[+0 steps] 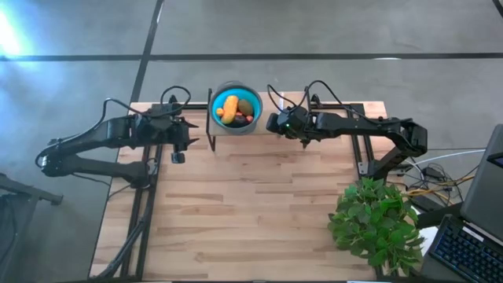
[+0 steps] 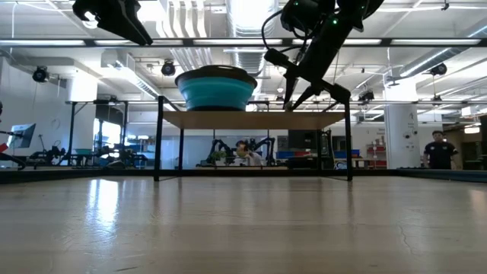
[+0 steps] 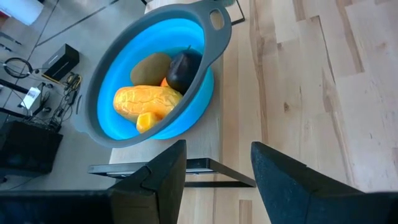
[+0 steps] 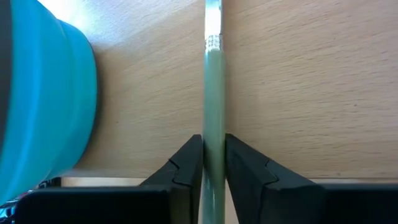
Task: Pick & Place Fruit
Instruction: Put the table knife on the shelf
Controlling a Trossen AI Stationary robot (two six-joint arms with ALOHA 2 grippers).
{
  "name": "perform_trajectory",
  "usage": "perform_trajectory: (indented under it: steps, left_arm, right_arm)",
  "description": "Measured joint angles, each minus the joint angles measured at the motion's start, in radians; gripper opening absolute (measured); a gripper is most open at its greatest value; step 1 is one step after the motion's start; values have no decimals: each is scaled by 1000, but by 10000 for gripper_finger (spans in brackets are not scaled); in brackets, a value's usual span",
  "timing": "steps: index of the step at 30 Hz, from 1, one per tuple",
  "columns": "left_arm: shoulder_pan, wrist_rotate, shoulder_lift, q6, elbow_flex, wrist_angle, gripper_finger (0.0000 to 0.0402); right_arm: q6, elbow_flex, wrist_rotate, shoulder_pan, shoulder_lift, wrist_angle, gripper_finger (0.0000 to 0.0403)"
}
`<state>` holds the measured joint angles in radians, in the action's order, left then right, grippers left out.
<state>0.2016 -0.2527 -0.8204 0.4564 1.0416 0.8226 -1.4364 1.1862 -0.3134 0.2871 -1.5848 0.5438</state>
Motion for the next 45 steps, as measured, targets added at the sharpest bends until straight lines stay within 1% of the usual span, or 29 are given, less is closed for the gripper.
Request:
perform_trajectory:
  steps: [4,7,16,20,45]
  left_arm:
    - [0,0,0,13,0,0,186]
    - [0,0,0,14,0,0,186]
    - [0,0,0,16,0,1,186]
    - [0,0,0,16,0,1,186]
    - [0,0,0,20,0,1,186]
  right_arm:
    - [0,0,0,0,0,-1,77]
    - [1,0,0,0,0,-1,79]
    - [0,-2,-17,2,6,4,50]
    - [9,-2,-19,11,11,8,50]
    - [24,-3,-25,20,36,7,122]
